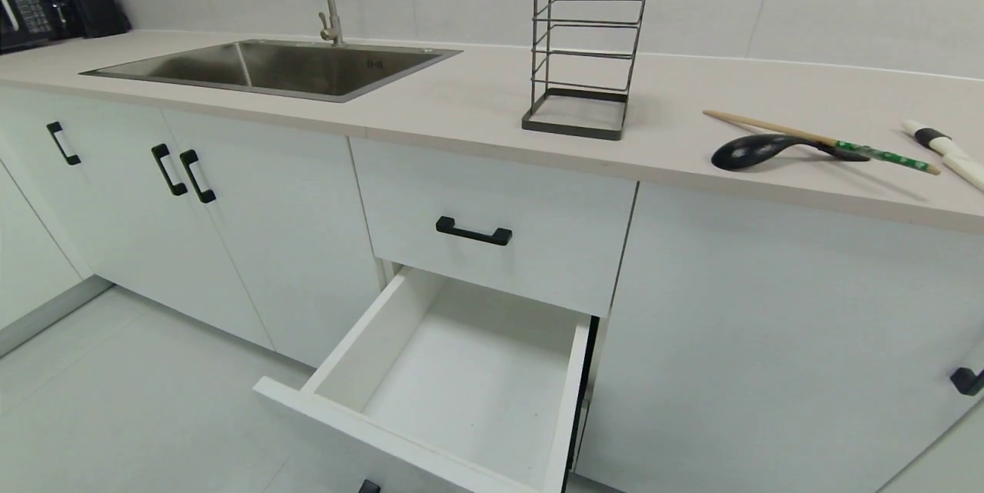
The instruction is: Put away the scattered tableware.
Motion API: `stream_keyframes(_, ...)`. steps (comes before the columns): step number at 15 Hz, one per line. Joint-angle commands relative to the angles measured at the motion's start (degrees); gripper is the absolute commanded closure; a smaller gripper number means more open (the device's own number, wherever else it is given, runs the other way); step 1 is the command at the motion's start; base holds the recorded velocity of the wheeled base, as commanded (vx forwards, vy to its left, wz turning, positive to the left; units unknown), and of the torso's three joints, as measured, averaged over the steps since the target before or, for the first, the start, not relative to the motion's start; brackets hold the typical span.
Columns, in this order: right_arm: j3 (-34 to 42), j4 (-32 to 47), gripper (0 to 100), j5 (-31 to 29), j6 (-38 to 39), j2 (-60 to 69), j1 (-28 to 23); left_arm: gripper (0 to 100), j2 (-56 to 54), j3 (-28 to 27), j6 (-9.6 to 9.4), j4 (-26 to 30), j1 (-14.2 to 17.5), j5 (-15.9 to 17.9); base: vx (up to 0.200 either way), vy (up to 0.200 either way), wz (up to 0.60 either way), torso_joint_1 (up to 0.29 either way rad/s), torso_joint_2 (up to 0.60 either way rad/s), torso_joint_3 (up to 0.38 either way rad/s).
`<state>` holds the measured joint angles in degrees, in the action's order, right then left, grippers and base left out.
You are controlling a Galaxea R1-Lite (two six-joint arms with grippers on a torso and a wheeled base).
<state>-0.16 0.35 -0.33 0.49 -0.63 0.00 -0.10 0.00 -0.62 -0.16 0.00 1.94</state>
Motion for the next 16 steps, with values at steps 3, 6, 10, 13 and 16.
stream_keyframes(3,0.0,0.0,100,0.0,0.0,-0.1,0.0,0,0.1,0.0,0.01,0.0,0.0,0.0,0.0,0.0,0.0,0.071,-0.09,-0.024)
stream_keyframes(6,0.0,0.0,100,0.0,0.0,-0.1,0.0,0,0.1,0.0,0.09,0.0,0.0,0.0,0.0,0.0,0.0,0.222,-0.07,-0.105)
stream_keyframes(10,0.0,0.0,100,0.0,0.0,-0.1,0.0,0,0.1,0.0,0.36,0.0,0.0,-0.1,0.0,0.0,0.0,0.239,-0.53,-0.223)
stream_keyframes(13,0.0,0.0,100,0.0,0.0,-0.1,0.0,0,0.1,0.0,0.45,0.0,0.0,-0.2,0.0,0.0,0.0,0.212,-0.53,-0.191)
stream_keyframes(16,0.0,0.0,100,0.0,0.0,-0.1,0.0,0,0.1,0.0,0.45,0.0,0.0,-0.2,0.0,0.0,0.0,0.173,-0.46,-0.214)
